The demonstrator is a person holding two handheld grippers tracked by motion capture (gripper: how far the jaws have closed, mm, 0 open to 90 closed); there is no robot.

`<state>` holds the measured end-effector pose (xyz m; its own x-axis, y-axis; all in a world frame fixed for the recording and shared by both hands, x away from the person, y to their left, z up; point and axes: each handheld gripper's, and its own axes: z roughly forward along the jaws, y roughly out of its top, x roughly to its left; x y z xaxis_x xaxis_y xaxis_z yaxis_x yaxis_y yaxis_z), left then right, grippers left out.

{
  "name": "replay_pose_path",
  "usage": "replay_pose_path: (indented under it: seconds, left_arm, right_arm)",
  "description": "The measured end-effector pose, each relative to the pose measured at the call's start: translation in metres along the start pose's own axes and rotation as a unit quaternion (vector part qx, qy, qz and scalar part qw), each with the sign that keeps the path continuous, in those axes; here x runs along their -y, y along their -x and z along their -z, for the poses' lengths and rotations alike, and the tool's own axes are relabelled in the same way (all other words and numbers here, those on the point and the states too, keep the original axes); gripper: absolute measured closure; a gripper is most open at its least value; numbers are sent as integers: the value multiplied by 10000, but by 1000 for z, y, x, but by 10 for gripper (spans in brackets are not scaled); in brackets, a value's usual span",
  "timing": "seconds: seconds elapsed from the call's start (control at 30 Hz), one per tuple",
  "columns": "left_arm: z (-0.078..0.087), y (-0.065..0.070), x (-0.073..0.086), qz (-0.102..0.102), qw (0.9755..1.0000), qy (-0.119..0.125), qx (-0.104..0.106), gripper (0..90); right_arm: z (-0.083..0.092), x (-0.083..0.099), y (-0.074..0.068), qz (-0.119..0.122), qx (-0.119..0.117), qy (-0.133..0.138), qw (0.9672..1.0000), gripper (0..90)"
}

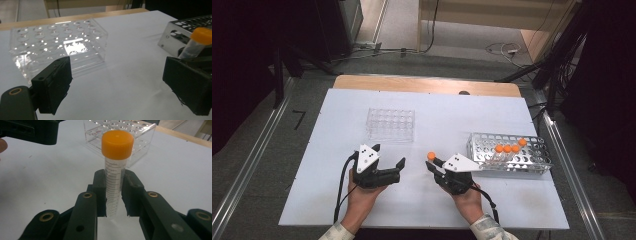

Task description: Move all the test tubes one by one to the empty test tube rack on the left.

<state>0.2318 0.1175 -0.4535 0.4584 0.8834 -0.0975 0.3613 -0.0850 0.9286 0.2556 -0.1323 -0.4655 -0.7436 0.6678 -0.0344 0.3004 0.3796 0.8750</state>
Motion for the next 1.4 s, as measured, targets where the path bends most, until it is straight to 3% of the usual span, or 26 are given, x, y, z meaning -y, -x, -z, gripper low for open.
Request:
replay_pose_path:
  seconds: [0.07, 0.1, 0.2, 0.3, 0.53, 0.6, 0.73, 0.97, 1.2, 1.23, 1.33, 1.4]
  left_arm:
    - [0, 2, -2, -40, 10000, 8, 66, 131]
    - [-1, 6, -5, -122, 9997, 8, 229, 151]
    - [-2, 11, -8, -169, 9989, 36, 446, 198]
    - [-3, 17, -10, -188, 9968, 49, 777, 260]
    - [-7, 27, -12, -283, 9937, 103, 1080, 395]
    - [-10, 31, -12, -362, 9910, 91, 1286, 465]
    - [-14, 37, -11, -527, 9891, 80, 1369, 581]
    - [-16, 38, -11, -564, 9897, 107, 1315, 681]
    - [-16, 38, -13, -594, 9896, 59, 1310, 702]
    - [-16, 38, -13, -594, 9896, 59, 1310, 702]
    - [-14, 33, -16, -551, 9897, 113, 1317, 703]
    - [-14, 31, -17, -552, 9900, 113, 1290, 703]
  right_arm:
    - [-2, -1, -2, -11, -49, -5, 10000, 721]
    - [-3, -1, -3, -12, -75, -5, 10000, 721]
    - [-5, -2, -6, -8, -144, -7, 9999, 721]
    - [-6, -3, -11, 25, -189, -4, 9998, 721]
    - [-6, -6, -19, 93, -315, 6, 9995, 721]
    - [-6, -6, -20, 89, -333, 5, 9994, 721]
    - [-5, -7, -21, 97, -353, 9, 9993, 721]
    - [-5, -7, -21, 91, -350, -8, 9993, 721]
    - [-5, -7, -20, 56, -341, -19, 9994, 710]
    - [-5, -7, -20, 60, -338, -9, 9994, 681]
    - [-5, -7, -18, -75, -305, -77, 9995, 434]
    - [-3, -9, -13, -118, -236, -109, 9996, 382]
